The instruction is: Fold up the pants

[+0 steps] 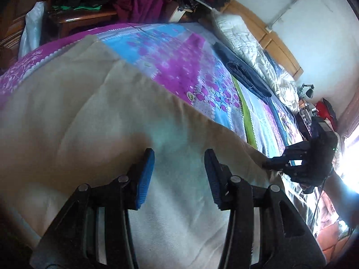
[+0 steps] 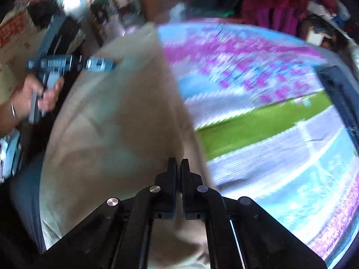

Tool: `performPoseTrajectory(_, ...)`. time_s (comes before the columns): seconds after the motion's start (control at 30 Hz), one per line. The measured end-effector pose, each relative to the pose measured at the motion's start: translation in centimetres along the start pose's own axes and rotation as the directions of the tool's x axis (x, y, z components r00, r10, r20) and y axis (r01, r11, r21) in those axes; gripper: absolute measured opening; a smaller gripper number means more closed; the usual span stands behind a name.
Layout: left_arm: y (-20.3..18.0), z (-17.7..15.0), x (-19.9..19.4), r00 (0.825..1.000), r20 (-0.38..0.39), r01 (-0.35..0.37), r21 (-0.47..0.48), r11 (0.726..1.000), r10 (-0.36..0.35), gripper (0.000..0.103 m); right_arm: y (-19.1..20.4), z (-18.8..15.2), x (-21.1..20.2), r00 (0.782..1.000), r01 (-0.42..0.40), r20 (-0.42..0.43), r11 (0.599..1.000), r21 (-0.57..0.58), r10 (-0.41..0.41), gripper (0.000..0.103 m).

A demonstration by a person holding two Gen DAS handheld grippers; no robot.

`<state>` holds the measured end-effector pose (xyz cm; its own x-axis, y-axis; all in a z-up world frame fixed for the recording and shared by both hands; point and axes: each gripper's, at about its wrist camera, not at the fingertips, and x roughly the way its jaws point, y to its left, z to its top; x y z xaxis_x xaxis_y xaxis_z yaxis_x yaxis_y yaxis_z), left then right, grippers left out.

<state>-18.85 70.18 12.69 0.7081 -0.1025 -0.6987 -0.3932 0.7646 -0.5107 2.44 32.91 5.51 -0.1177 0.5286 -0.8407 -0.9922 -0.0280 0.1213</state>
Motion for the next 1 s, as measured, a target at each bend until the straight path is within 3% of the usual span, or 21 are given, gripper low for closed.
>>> performPoseTrajectory(0.03,-0.1,0.1,-0.1,1.0,0.01,0.0,-0.005,1.0,0.0,0.056,-0.6,-0.3,-0.2,1.0,0.009,0.01,1.0,0.024,-0.009,0.004)
performPoseTrajectory(0.1,0.0,0.0,-0.4,0.999,0.04,0.005,-0.014,1.0,-0.004,0.068,-0.5,-1.0,1.6,0.997,0.059,-0.048,0.998,0.007,-0.058,0.004)
performPoseTrajectory(0.17,0.1,-0.2,-0.2,0.999,0.049,-0.003,-0.028,1.0,0.005,0.07,-0.3,-1.1,2.5,0.994,0.093,-0.059,0.996,0.002,-0.093,0.003)
performPoseTrajectory(0.27,-0.1,-0.1,-0.2,0.999,0.04,-0.019,-0.023,1.0,0.02,0.07,-1.4,-1.4,1.0,0.99,0.138,0.018,0.986,0.093,-0.14,0.0)
performPoseTrajectory(0.33,0.0,-0.1,-0.6,0.998,0.046,-0.03,-0.008,1.0,0.031,0.075,-3.8,-2.3,1.2,0.961,0.276,-0.035,0.945,0.174,-0.274,0.0)
performPoseTrajectory(0.37,0.2,-0.2,-0.6,0.998,0.053,-0.033,-0.005,0.999,0.033,0.076,-4.9,-3.0,1.1,0.962,0.273,-0.048,0.937,0.216,-0.269,0.0)
performPoseTrajectory(0.43,0.8,-0.3,-0.6,0.998,0.054,-0.028,-0.016,0.999,0.029,0.076,-4.8,-3.1,-0.5,0.976,0.215,-0.022,0.947,0.237,-0.216,0.0)
performPoseTrajectory(0.5,1.1,-0.4,-0.9,0.997,0.07,-0.014,-0.031,0.999,0.016,0.076,-3.1,-2.0,-2.5,0.99,0.1,0.081,0.974,0.201,-0.118,0.003)
performPoseTrajectory(0.57,1.3,-0.6,-0.8,0.996,0.085,-0.005,-0.032,0.999,0.008,0.076,-1.5,-0.7,-3.2,0.987,0.006,0.16,0.991,0.133,-0.027,0.029)
performPoseTrajectory(0.6,1.3,-0.7,-0.7,0.996,0.095,-0.003,-0.031,1.0,0.006,0.076,-1.0,0.2,-2.4,0.987,-0.027,0.158,0.993,0.117,0.008,0.048)
performPoseTrajectory(0.63,1.3,-0.8,-0.6,0.995,0.104,-0.002,-0.031,1.0,0.005,0.077,-0.9,0.9,-1.3,0.989,-0.062,0.137,0.993,0.104,0.048,0.05)
performPoseTrajectory(0.7,1.2,-0.9,-0.6,0.993,0.115,-0.004,-0.03,1.0,0.007,0.077,-0.6,2.4,1.3,0.995,-0.082,0.071,0.994,0.076,0.076,0.05)
performPoseTrajectory(0.77,1.2,-0.9,-0.6,0.994,0.111,-0.003,-0.023,1.0,0.005,0.077,0.0,3.8,3.7,0.996,-0.092,0.025,0.995,0.038,0.091,0.043)
performPoseTrajectory(0.93,1.7,-1.1,-0.8,0.992,0.123,0.03,-0.025,0.999,-0.027,0.077,0.2,5.0,6.2,0.993,-0.119,-0.004,0.992,0.037,0.119,0.042)
performPoseTrajectory(0.97,1.6,-1.2,-0.8,0.992,0.126,0.03,-0.022,0.999,-0.027,0.077,0.2,5.2,6.1,0.992,-0.126,0.0,0.991,0.045,0.127,0.038)
performPoseTrajectory(1.0,1.6,-1.2,-0.8,0.991,0.129,0.03,-0.02,0.999,-0.027,0.077,0.1,5.2,6.3,0.992,-0.128,-0.005,0.991,0.05,0.128,0.018)
